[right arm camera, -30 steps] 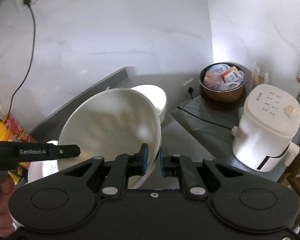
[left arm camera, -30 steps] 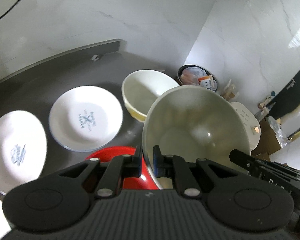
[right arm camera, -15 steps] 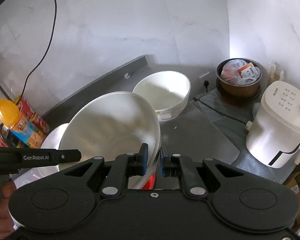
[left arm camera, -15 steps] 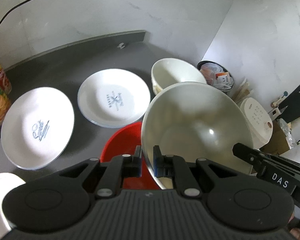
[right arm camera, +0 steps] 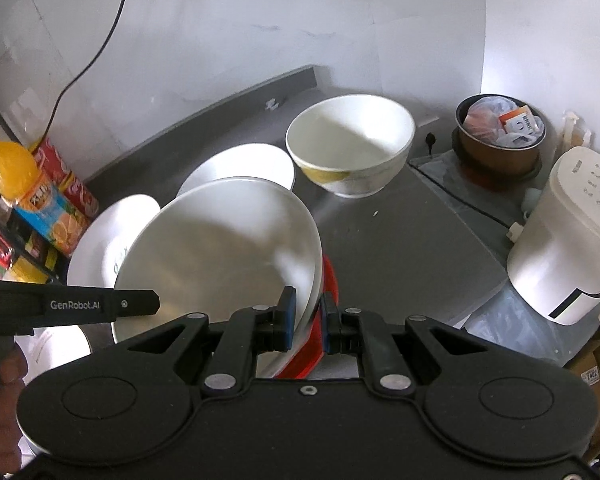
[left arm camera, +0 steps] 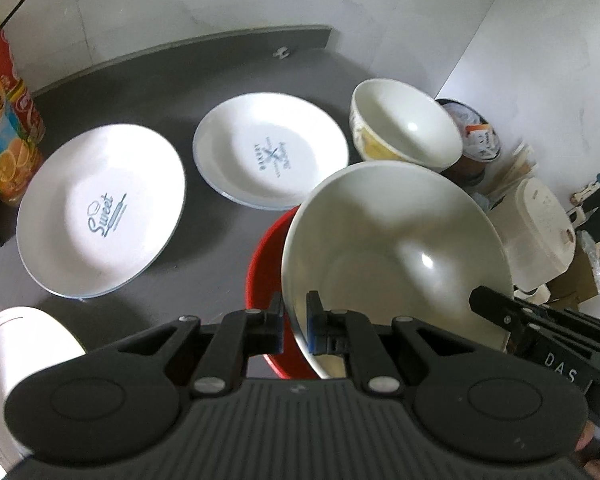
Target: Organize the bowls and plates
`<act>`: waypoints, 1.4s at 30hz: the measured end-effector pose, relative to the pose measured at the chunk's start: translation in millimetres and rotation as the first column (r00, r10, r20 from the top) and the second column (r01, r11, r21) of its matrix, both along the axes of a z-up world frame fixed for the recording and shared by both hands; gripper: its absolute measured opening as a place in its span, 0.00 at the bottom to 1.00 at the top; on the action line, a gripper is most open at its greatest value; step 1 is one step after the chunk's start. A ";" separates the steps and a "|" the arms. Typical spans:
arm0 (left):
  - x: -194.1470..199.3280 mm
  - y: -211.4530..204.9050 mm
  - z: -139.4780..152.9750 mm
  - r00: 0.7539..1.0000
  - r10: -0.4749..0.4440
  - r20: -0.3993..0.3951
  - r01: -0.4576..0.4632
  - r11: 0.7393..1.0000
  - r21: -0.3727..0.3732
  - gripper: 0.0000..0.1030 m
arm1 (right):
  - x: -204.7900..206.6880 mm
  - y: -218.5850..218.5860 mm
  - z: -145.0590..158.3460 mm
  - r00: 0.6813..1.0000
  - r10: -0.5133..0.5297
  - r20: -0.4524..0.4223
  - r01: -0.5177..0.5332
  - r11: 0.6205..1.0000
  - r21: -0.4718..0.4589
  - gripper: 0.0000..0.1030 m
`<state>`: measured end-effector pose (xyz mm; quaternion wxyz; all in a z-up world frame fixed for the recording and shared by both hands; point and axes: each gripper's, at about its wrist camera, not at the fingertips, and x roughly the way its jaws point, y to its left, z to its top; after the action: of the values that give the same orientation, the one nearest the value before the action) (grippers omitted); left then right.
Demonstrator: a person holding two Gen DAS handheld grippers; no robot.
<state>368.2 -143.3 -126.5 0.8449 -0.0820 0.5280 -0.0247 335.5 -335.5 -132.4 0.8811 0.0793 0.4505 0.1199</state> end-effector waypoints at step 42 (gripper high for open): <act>24.5 -7.1 10.3 0.997 -0.045 -0.066 0.051 0.994 0.096 0.47 | 15.7 4.0 -5.4 0.999 0.054 -0.004 -0.054 0.997 -0.061 0.28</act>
<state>392.6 -150.4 -116.1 0.8298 -0.0286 0.5571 -0.0164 351.2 -331.5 -137.8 0.8790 0.0405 0.4571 0.1298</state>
